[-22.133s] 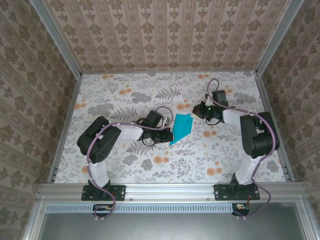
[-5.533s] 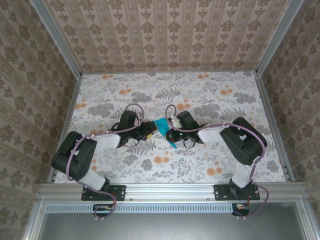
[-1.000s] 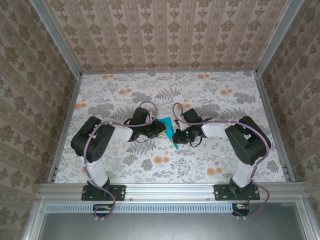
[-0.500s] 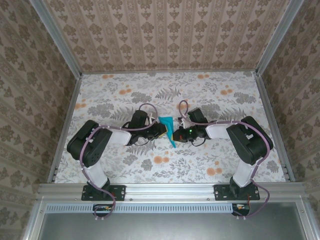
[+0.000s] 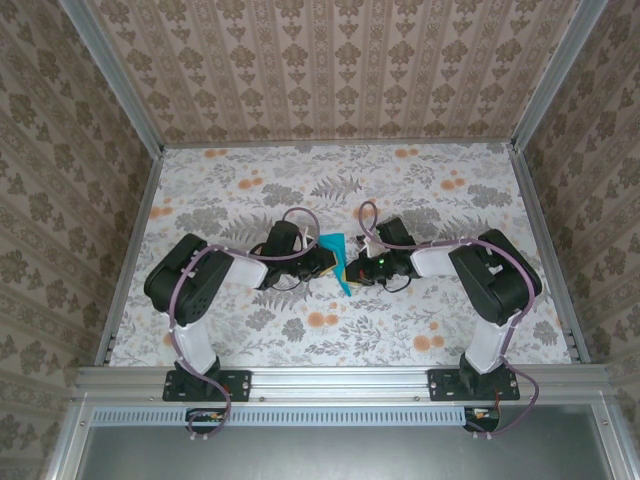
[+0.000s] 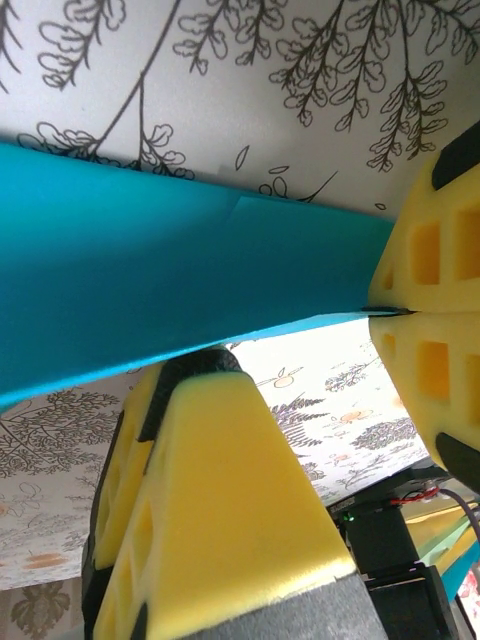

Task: Fold a paper plane with a square sheet of paper (pick it up from the middle)
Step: Fold the wing for the fifth time at the center of the table.

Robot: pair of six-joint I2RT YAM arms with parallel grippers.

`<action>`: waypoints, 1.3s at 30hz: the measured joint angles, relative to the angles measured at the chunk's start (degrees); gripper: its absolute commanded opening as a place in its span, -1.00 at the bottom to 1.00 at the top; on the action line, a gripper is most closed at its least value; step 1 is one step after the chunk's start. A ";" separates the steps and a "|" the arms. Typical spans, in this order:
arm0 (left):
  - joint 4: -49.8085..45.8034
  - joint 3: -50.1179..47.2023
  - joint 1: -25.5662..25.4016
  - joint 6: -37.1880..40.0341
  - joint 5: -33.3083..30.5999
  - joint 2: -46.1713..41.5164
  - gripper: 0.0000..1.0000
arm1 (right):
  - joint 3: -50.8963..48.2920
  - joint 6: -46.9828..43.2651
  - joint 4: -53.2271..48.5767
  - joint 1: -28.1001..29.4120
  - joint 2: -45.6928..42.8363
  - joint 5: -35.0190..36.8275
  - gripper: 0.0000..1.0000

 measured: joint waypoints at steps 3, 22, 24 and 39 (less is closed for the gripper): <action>0.00 0.39 0.00 0.00 0.20 0.81 -0.66 | 0.00 0.00 -0.02 0.00 0.07 0.00 -0.91; -2.23 1.88 0.00 0.02 0.35 2.40 -0.70 | 0.85 -3.30 -6.56 -0.11 0.22 0.09 -0.65; -2.43 1.90 0.00 0.02 0.37 2.40 -0.70 | 0.87 -3.65 -7.67 -0.11 0.04 0.09 -0.65; -3.19 2.78 -0.07 0.02 0.55 2.80 -0.69 | 2.19 -5.01 -11.52 0.13 0.81 0.11 -0.77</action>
